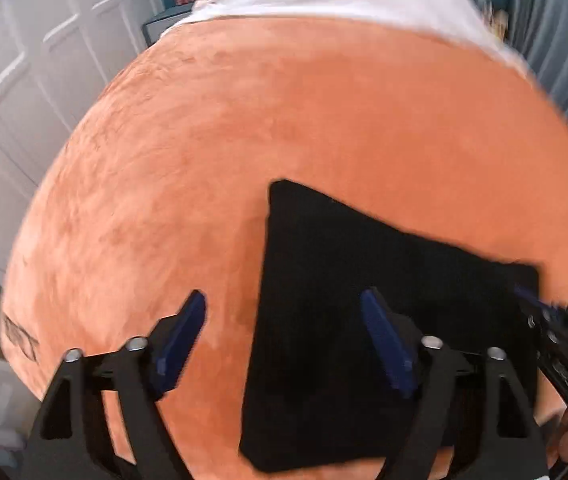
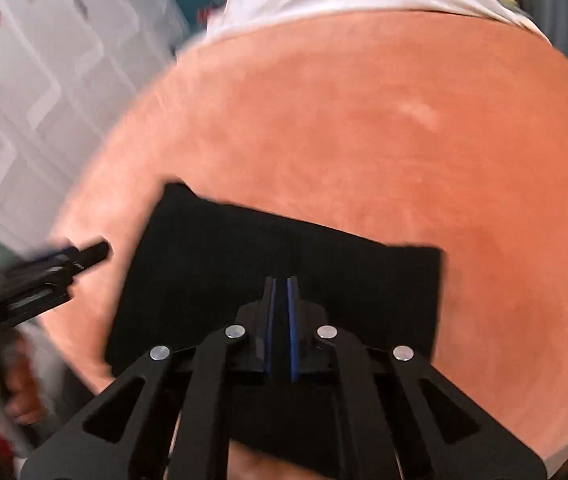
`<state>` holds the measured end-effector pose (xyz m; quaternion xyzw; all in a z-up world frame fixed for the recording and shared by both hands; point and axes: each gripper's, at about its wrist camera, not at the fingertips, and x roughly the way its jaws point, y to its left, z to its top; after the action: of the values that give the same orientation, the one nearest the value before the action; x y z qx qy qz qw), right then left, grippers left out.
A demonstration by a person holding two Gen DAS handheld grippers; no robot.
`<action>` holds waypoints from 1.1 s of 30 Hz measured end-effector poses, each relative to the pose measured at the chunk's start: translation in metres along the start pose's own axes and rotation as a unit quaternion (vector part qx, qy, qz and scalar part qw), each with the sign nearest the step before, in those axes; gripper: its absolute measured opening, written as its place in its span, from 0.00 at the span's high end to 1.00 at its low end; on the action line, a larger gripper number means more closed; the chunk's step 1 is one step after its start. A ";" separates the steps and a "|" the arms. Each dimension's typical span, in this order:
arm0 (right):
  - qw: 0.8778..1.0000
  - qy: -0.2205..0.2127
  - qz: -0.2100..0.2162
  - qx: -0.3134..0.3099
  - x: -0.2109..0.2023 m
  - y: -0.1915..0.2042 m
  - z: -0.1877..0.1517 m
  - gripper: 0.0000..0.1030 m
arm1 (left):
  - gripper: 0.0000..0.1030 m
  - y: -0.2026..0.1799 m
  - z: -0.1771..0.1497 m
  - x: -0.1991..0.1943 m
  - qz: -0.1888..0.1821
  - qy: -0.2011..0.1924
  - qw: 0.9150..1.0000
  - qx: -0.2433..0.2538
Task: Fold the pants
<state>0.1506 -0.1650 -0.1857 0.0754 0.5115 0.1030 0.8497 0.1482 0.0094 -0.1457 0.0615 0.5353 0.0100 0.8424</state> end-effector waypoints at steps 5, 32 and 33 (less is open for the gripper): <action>0.990 0.018 0.012 0.140 0.037 -0.055 0.014 1.00 | 0.11 0.022 -0.018 0.049 0.019 0.051 0.998 -0.012; 0.997 0.012 0.076 -0.027 0.060 0.109 0.066 0.96 | 0.11 0.085 -0.070 -0.027 0.013 0.006 0.999 -0.051; 0.998 -0.008 0.068 -0.014 0.036 0.087 0.045 0.97 | 0.11 0.081 -0.069 -0.028 0.008 0.005 0.999 -0.047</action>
<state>0.1981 -0.0730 -0.1755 0.0988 0.4966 0.1670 0.8460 0.0776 0.0935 -0.1398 0.0259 0.5376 0.0421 0.8418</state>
